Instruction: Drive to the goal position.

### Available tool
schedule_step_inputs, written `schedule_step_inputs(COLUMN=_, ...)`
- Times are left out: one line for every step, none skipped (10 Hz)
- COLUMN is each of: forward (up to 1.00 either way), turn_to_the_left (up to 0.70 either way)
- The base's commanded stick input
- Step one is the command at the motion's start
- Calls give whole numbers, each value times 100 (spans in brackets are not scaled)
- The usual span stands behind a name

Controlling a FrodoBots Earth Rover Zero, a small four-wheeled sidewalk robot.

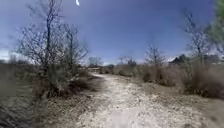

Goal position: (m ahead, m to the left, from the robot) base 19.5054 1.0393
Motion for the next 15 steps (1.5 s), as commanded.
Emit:
schedule_step_inputs(forward=70, turn_to_the_left=0)
schedule_step_inputs(forward=70, turn_to_the_left=0)
schedule_step_inputs(forward=70, turn_to_the_left=0)
schedule_step_inputs(forward=70, turn_to_the_left=0)
schedule_step_inputs(forward=70, turn_to_the_left=0)
schedule_step_inputs(forward=70, turn_to_the_left=0)
schedule_step_inputs(forward=70, turn_to_the_left=0)
schedule_step_inputs(forward=70, turn_to_the_left=0)
schedule_step_inputs(forward=70, turn_to_the_left=0)
schedule_step_inputs(forward=70, turn_to_the_left=0)
schedule_step_inputs(forward=70, turn_to_the_left=0)
schedule_step_inputs(forward=70, turn_to_the_left=0)
schedule_step_inputs(forward=70, turn_to_the_left=0)
schedule_step_inputs(forward=70, turn_to_the_left=0)
schedule_step_inputs(forward=70, turn_to_the_left=0)
